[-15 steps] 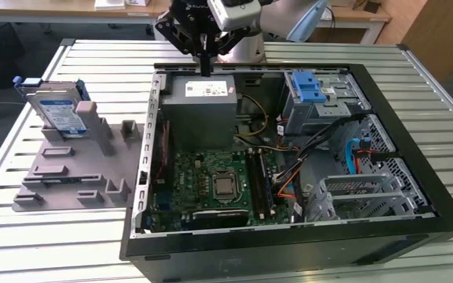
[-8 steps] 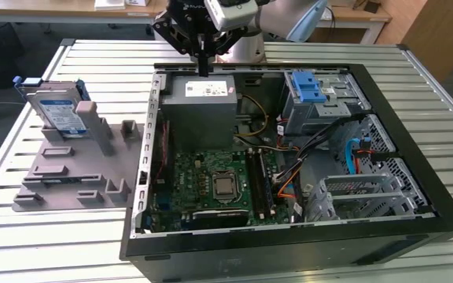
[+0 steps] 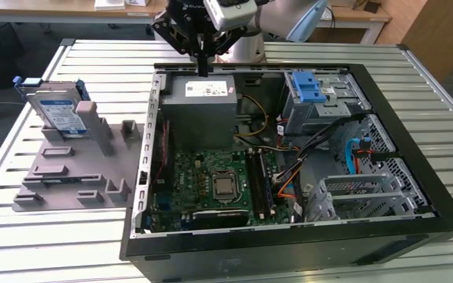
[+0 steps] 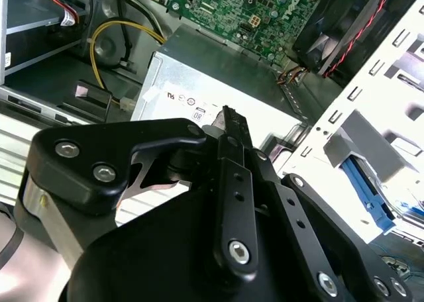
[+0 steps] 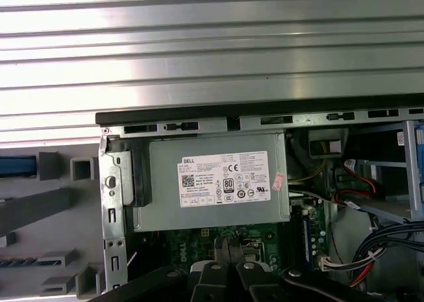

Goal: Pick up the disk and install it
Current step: 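Reach for the disk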

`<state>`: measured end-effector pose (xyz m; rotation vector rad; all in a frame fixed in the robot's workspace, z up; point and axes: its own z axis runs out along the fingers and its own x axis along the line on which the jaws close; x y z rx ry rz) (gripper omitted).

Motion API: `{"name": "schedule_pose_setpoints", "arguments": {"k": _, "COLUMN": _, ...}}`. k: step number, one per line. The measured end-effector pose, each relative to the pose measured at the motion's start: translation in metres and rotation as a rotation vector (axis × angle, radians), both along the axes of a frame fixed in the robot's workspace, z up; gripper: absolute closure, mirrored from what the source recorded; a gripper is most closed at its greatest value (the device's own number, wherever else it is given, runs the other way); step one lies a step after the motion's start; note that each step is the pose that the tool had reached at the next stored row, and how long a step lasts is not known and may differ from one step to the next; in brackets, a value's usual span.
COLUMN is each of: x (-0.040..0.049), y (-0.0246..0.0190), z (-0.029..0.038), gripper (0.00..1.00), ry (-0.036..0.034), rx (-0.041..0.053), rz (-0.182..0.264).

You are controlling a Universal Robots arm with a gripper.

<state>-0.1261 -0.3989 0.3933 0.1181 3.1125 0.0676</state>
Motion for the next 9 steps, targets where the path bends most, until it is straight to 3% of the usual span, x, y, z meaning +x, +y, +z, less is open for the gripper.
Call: {"name": "schedule_pose_setpoints", "arguments": {"k": 9, "x": -0.0067, "y": 0.0002, "z": -0.0001, "gripper": 0.89, "ry": 0.0000, "rx": 0.0000, "rz": 0.000}}
